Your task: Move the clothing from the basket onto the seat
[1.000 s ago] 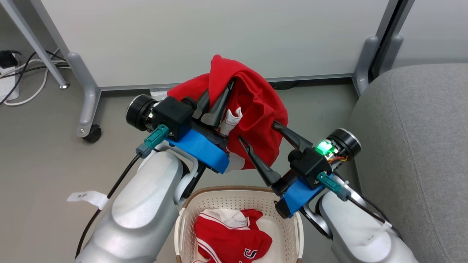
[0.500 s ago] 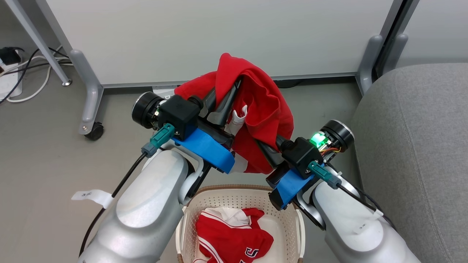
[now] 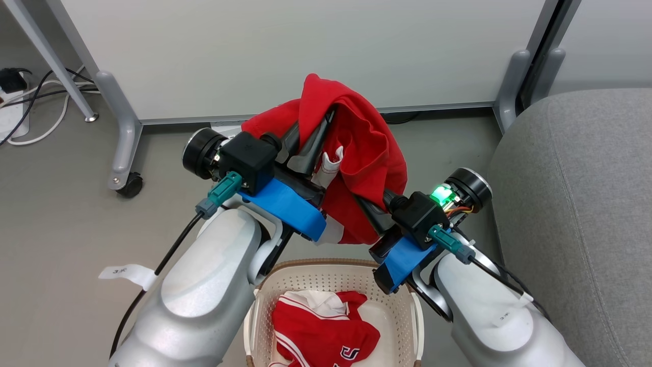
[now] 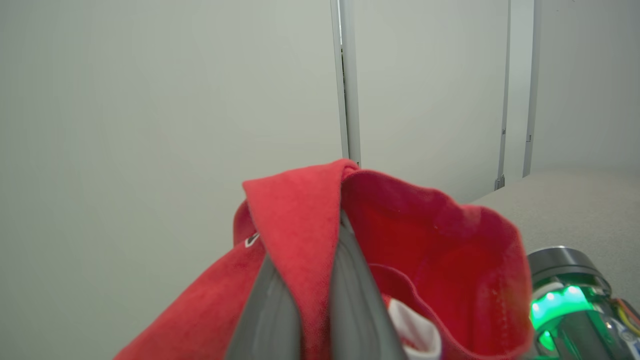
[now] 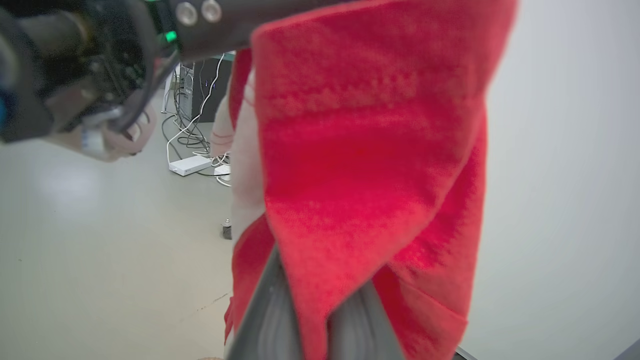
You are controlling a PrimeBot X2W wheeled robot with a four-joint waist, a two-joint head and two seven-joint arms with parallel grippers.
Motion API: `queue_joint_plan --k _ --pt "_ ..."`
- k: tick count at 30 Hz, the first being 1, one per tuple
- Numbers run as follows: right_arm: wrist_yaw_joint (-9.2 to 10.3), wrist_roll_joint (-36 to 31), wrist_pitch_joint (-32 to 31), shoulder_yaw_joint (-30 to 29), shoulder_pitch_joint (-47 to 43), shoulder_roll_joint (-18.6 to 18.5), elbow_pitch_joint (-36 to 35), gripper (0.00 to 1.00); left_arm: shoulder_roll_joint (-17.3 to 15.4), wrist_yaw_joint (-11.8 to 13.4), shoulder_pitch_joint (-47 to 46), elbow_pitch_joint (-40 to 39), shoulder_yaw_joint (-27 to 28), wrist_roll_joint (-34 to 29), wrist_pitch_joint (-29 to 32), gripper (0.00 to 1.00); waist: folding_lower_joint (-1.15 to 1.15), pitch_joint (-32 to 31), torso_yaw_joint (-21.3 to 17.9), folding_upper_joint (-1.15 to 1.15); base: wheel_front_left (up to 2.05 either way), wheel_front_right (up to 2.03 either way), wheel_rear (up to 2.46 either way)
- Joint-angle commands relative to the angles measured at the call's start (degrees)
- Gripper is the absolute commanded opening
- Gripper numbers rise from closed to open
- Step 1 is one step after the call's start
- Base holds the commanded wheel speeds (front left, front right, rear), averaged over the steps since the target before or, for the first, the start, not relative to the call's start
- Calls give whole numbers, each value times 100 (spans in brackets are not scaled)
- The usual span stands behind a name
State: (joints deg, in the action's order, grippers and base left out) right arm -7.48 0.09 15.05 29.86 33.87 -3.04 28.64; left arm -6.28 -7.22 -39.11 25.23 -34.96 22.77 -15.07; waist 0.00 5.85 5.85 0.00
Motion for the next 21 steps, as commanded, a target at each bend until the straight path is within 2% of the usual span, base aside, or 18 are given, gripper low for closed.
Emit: queue_joint_plan --k 1,15,16,17,21 --pt "-3 34 20 12 44 21 -10 0 -4 -38 -56 -17 16 -4 -16 0 0 3 -1 0 0 0 0" --pt "-3 80 20 21 46 22 -35 0 -34 -38 -37 42 2 -15 -16 0 0 0 -31 0 0 0 0" --pt "-3 83 20 21 44 23 -40 0 -33 -38 -36 50 9 -10 -16 10 0 -3 -31 0 0 0 0" --pt "-3 89 20 22 41 23 -45 0 -29 -38 -31 61 32 -7 -16 100 0 -7 -33 0 0 0 0" --pt "-3 97 20 -3 33 21 -64 0 -15 -35 -32 121 78 -92 -16 100 0 -1 -34 0 0 0 0"
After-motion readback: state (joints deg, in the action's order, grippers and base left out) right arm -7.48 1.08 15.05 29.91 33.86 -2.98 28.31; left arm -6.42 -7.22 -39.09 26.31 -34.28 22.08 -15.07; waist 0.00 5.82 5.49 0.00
